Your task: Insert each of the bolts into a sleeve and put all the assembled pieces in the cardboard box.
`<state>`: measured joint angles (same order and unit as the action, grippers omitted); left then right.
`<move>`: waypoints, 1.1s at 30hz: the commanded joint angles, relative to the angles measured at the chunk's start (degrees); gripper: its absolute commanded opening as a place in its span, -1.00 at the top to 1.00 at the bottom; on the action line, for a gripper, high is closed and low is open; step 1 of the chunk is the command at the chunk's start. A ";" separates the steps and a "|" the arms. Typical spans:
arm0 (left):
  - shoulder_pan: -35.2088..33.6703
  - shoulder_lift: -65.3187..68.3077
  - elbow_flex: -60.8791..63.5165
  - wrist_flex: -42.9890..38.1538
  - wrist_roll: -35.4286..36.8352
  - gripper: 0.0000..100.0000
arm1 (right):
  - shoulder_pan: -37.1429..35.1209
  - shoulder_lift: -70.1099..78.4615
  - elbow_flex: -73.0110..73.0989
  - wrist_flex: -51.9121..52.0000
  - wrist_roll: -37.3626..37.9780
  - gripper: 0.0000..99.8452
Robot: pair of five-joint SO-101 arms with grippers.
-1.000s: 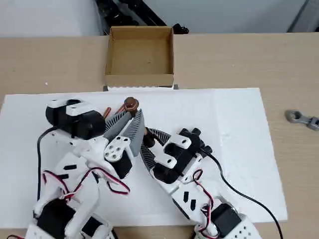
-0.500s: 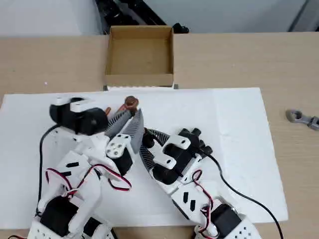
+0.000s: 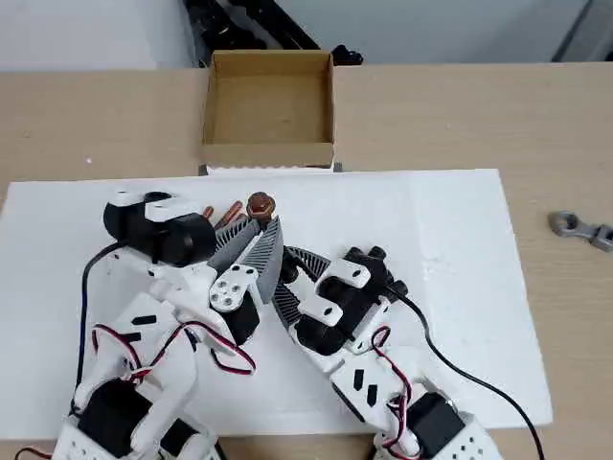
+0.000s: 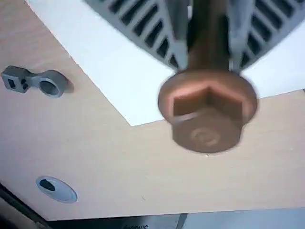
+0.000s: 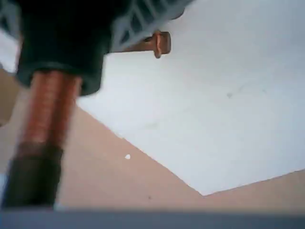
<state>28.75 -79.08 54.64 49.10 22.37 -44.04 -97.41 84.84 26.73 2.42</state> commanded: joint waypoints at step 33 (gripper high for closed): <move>-32.00 -0.44 -1.10 15.38 -9.93 0.80 | 9.01 25.10 -16.70 -2.95 -0.62 1.00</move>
<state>4.31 -79.52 51.03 66.51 12.97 -36.92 -80.18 75.87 26.29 2.33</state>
